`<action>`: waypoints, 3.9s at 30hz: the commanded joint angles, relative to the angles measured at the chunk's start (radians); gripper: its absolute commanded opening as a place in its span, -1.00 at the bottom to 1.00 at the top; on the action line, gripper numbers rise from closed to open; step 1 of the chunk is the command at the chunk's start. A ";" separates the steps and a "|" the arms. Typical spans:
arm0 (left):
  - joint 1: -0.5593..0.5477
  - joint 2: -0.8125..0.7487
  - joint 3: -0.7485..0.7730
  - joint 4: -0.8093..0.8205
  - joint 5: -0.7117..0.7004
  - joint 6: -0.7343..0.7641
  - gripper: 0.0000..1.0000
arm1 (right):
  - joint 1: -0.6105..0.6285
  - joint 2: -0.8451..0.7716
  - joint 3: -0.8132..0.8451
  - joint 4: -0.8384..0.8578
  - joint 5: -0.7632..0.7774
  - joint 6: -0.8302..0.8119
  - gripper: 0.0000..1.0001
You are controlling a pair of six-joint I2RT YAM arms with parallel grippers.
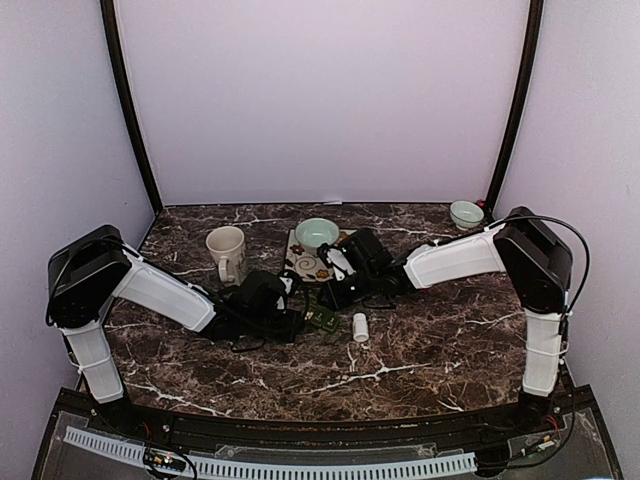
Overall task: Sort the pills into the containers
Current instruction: Close the lid of the pill container on the pill container.
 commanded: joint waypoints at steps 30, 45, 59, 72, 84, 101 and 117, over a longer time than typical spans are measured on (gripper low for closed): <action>0.015 0.009 -0.013 -0.020 -0.031 0.000 -1.00 | 0.019 0.059 0.107 -0.104 -0.158 -0.087 0.12; 0.018 0.011 -0.017 -0.014 -0.030 -0.003 -1.00 | 0.020 0.105 0.128 -0.141 -0.175 -0.109 0.14; 0.020 0.011 -0.012 -0.015 -0.028 0.000 -1.00 | 0.019 0.136 0.152 -0.164 -0.190 -0.105 -0.16; 0.020 0.011 -0.011 -0.017 -0.028 -0.001 -1.00 | 0.015 0.157 0.165 -0.188 -0.187 -0.096 -0.52; 0.020 0.001 -0.017 -0.018 -0.038 -0.001 -1.00 | -0.015 0.150 0.157 -0.145 -0.317 -0.017 -0.67; 0.054 -0.137 -0.151 0.129 -0.030 -0.009 -0.61 | -0.106 0.146 0.061 0.165 -0.660 0.337 -0.67; 0.055 -0.192 -0.211 0.153 -0.041 -0.010 -0.47 | -0.066 0.191 0.149 -0.028 -0.517 0.244 -0.14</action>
